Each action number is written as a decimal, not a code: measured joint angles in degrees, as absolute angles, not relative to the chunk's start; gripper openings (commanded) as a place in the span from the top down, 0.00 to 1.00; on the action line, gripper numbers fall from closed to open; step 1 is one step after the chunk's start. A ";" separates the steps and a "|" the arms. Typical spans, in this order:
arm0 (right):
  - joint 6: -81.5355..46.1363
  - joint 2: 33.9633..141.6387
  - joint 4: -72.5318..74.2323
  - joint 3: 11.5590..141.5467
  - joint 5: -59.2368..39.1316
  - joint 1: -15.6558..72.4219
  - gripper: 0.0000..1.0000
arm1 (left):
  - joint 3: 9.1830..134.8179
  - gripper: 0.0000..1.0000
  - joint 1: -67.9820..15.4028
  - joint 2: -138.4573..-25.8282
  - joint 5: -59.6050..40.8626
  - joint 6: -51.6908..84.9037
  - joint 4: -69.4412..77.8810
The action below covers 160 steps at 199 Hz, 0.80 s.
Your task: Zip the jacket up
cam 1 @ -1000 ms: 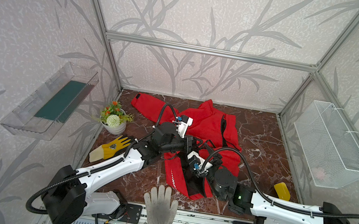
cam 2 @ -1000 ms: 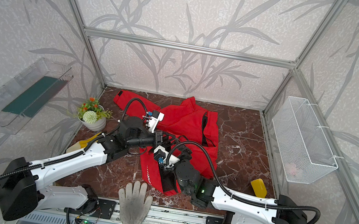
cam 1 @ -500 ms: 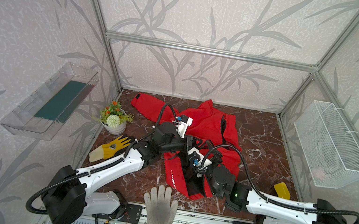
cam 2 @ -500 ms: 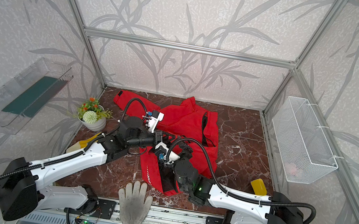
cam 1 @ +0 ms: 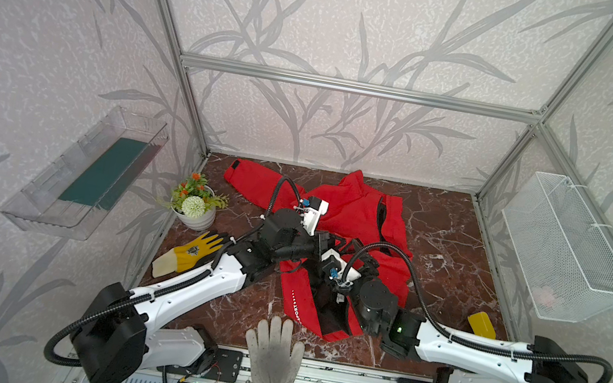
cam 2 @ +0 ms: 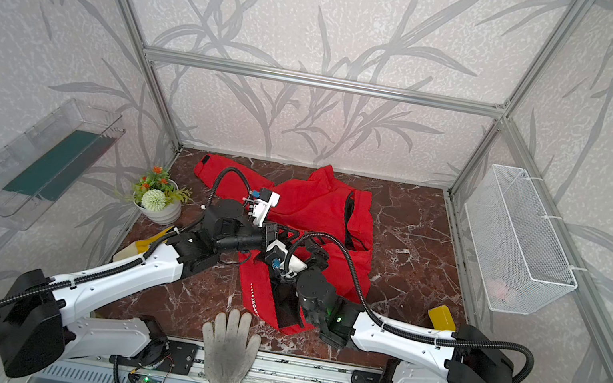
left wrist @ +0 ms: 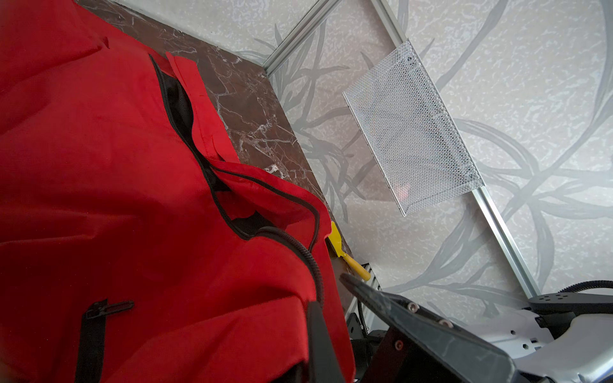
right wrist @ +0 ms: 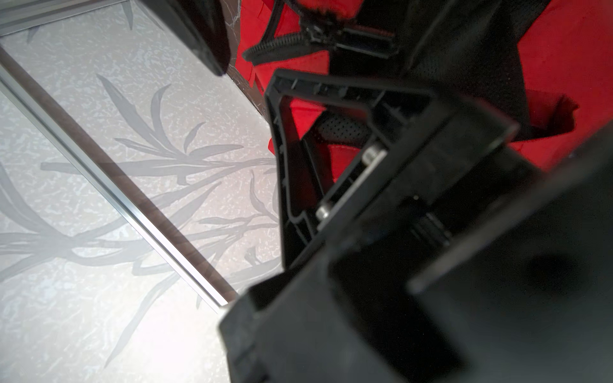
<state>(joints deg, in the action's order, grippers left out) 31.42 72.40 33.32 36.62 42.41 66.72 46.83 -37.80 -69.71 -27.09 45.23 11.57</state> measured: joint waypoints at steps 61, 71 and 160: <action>30.44 71.40 32.93 36.62 41.93 66.52 0.36 | 46.83 1.00 -37.80 -69.71 -26.87 45.25 11.57; 30.17 71.05 32.86 36.62 41.89 66.52 0.36 | 46.83 1.00 -37.80 -69.71 -26.85 45.25 11.57; 28.27 69.82 31.38 36.58 40.45 66.37 0.59 | 46.83 1.00 -37.80 -69.71 -26.63 45.25 11.57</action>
